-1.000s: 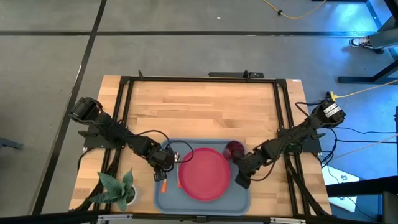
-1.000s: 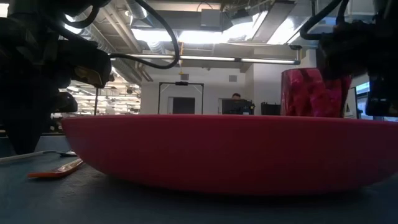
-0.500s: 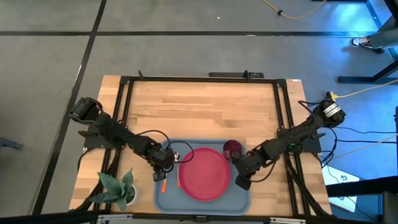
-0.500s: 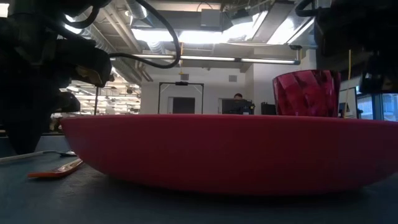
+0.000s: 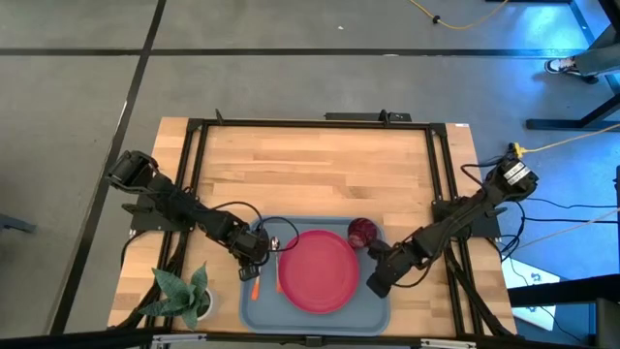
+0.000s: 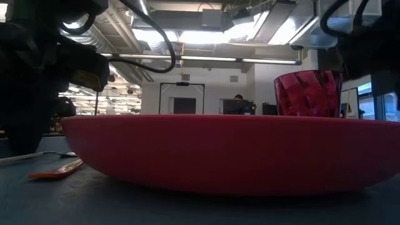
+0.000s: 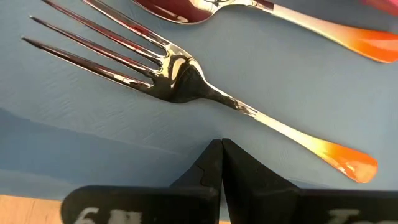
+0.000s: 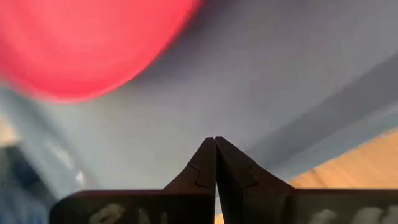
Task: Pick and place plate/cup/fork/spoon on tray
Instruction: Move the blue serving tray to the center of the table
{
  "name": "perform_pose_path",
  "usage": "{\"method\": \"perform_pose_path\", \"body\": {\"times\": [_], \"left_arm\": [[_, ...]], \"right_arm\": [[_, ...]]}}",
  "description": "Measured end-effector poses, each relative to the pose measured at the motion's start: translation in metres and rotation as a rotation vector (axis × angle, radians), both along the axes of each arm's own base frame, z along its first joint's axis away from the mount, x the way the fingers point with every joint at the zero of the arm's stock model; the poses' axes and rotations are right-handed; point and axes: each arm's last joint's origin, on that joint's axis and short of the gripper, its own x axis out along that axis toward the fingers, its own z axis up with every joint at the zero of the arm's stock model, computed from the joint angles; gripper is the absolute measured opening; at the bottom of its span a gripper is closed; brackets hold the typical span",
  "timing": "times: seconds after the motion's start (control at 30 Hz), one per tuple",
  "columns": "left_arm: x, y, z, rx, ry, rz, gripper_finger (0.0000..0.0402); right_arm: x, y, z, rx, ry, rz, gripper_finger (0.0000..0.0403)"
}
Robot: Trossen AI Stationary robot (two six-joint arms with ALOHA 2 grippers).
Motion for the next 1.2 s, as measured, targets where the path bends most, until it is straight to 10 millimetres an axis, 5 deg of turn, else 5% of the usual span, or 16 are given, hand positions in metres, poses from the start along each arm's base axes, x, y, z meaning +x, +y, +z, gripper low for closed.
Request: {"method": "perform_pose_path", "body": {"times": [0.23,0.77,1.2], "left_arm": [[0.000,0.000,0.000,0.001,-0.001,-0.003,0.0000],[0.000,0.000,-0.001,0.014,-0.010,-0.014,0.0000],[0.004,0.009,-0.001,0.029,-0.013,0.028,0.0000]], "right_arm": [[-0.004,0.004,-0.006,-0.037,-0.023,-0.103,0.0003],[-0.013,0.023,-0.027,-0.179,-0.034,0.050,0.0003],[-0.013,0.011,-0.035,-0.315,0.003,0.016,0.0003]]}}
